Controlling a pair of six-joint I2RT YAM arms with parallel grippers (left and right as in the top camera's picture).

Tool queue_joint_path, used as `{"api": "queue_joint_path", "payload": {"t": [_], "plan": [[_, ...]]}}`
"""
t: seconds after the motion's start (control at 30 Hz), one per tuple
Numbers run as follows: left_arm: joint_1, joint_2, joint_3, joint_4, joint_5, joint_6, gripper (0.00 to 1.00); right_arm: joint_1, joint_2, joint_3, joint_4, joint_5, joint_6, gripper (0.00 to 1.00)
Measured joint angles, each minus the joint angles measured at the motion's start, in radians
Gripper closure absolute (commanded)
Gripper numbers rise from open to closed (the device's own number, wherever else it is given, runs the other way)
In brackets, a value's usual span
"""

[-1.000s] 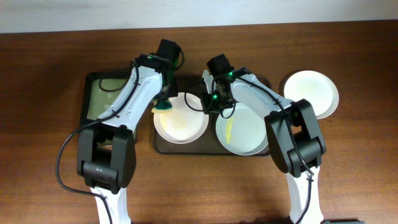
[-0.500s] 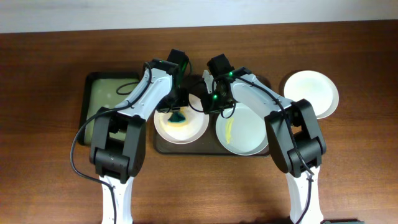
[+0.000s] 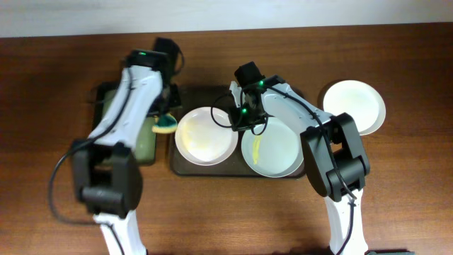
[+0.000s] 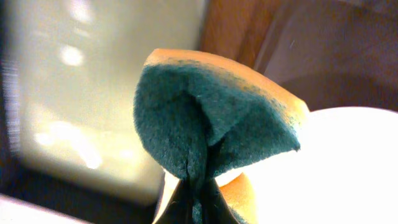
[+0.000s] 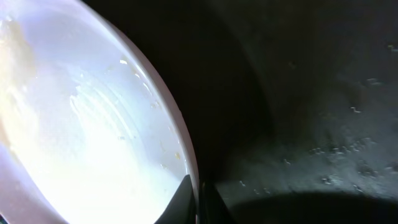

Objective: Clean dirty plates on tray and stack at the side
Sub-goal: 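Scrub the pink plate with the sponge held in the left gripper, then carry the pink plate right and stack it on the white plate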

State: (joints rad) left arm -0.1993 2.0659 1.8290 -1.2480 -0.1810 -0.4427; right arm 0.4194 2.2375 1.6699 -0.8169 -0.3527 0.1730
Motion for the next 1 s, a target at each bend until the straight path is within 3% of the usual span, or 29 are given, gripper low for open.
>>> {"api": "queue_joint_path", "payload": {"t": [0.1,0.27,0.4,0.6,0.77,1.0], "plan": [[0.087,-0.187,0.015,-0.014,0.027,-0.003,1.0,0.002,-0.036,0.107,-0.114,0.129,-0.048,0.96],[0.238,-0.203,-0.005,-0.082,0.05,-0.004,1.0,0.063,-0.143,0.264,-0.3,0.488,-0.061,0.96],[0.294,-0.203,-0.082,-0.028,0.051,-0.004,1.0,0.214,-0.219,0.325,-0.315,0.853,-0.092,0.96],[0.324,-0.203,-0.179,0.053,0.068,-0.007,1.0,0.484,-0.224,0.341,-0.236,1.403,-0.341,0.96],[0.337,-0.203,-0.183,0.064,0.082,-0.008,1.0,0.591,-0.224,0.343,-0.042,1.629,-0.61,0.96],[0.337,-0.203,-0.184,0.064,0.088,-0.008,1.0,0.602,-0.224,0.343,-0.016,1.706,-0.727,0.96]]}}
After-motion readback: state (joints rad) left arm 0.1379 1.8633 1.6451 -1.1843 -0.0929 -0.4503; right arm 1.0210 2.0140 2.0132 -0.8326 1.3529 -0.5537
